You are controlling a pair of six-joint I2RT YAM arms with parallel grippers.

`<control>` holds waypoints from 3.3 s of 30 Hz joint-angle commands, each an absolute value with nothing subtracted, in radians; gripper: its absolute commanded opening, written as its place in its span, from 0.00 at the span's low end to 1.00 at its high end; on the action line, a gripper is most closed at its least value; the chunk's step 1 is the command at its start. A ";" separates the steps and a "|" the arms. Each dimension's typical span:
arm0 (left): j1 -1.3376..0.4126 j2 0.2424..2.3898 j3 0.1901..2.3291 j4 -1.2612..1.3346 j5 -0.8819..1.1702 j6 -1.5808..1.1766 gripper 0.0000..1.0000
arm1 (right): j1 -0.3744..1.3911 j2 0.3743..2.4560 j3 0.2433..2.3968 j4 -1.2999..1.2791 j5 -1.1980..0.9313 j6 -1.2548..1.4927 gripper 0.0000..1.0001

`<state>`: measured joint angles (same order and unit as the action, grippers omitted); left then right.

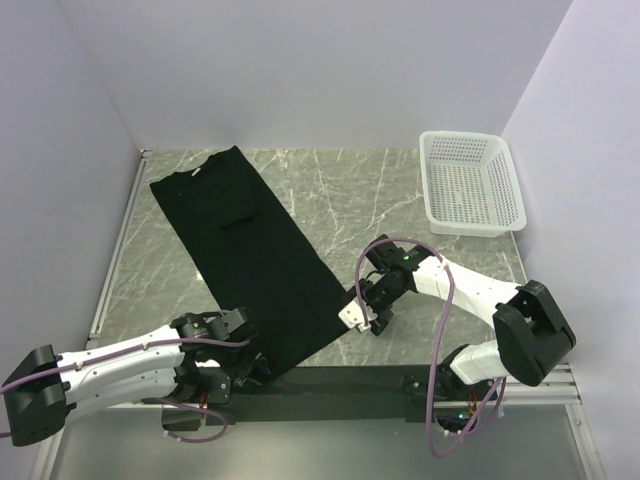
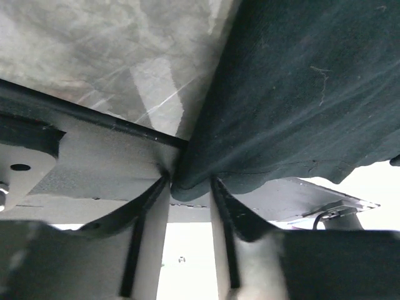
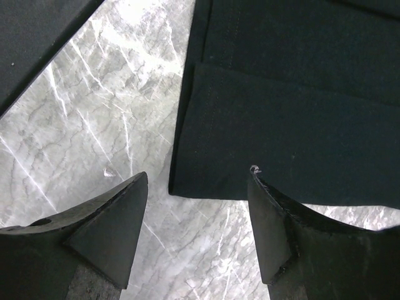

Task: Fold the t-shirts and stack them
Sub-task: Fold the tshirt

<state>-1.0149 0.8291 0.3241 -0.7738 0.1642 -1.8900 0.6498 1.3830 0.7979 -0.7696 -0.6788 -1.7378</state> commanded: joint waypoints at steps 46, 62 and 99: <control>-1.017 0.583 0.255 -0.741 0.051 -1.913 0.01 | 0.885 1.502 0.773 -0.485 -0.411 -1.433 0.00; -1.017 0.347 0.380 -0.933 -0.106 -2.034 0.01 | 0.805 1.531 1.158 -0.814 -0.568 -1.421 0.00; -0.247 0.884 0.839 -0.726 -0.176 -1.381 0.00 | 0.687 2.011 1.836 -0.772 -0.600 -1.178 0.00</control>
